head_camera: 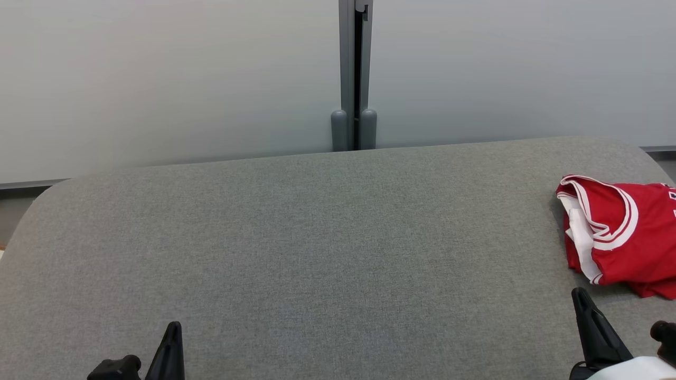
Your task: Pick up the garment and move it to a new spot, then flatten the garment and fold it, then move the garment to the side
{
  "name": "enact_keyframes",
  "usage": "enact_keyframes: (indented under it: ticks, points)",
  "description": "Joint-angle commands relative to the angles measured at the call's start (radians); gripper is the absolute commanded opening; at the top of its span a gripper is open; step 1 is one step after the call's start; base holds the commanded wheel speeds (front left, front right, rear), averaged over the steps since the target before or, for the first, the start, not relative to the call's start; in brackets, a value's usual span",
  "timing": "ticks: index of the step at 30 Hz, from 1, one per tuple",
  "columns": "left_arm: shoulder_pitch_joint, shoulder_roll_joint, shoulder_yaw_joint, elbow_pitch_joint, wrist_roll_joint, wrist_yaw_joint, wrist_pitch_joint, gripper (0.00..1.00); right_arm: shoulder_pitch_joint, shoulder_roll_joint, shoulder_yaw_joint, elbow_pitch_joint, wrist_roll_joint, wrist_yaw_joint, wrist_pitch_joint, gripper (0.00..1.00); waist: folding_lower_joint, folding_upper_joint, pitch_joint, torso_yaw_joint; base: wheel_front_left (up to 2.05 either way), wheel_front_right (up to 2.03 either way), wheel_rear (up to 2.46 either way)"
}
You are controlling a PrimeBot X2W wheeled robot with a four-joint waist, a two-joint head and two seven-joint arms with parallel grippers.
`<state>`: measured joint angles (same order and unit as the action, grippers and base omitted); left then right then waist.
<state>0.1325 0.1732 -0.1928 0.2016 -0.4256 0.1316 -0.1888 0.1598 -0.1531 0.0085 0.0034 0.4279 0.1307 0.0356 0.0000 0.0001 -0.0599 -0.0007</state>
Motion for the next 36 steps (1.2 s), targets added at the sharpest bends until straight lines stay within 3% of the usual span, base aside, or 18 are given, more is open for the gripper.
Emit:
enact_keyframes:
  ticks: [1, 17, 36]
  points:
    - [-0.039, 0.003, 0.019, -0.012, -0.047, -0.011, 0.009, 0.00, -0.032, -0.004, -0.010, -0.004, 0.048, 0.000, 0.004, 0.00, 0.0000, -0.0001, 0.001, 0.000, 0.00, 0.00, 0.00]
    - [-0.089, -0.024, 0.084, 0.002, -0.311, -0.070, 0.075, 0.00, -0.089, 0.019, -0.035, 0.052, 0.311, 0.000, 0.019, 0.00, 0.0000, -0.0001, 0.010, 0.000, 0.00, 0.00, 0.00]
    - [-0.132, -0.047, 0.142, 0.011, -0.540, -0.120, 0.134, 0.00, -0.139, 0.039, -0.056, 0.100, 0.539, 0.000, 0.035, 0.00, 0.0000, -0.0001, 0.020, 0.000, 0.00, 0.00, 0.00]
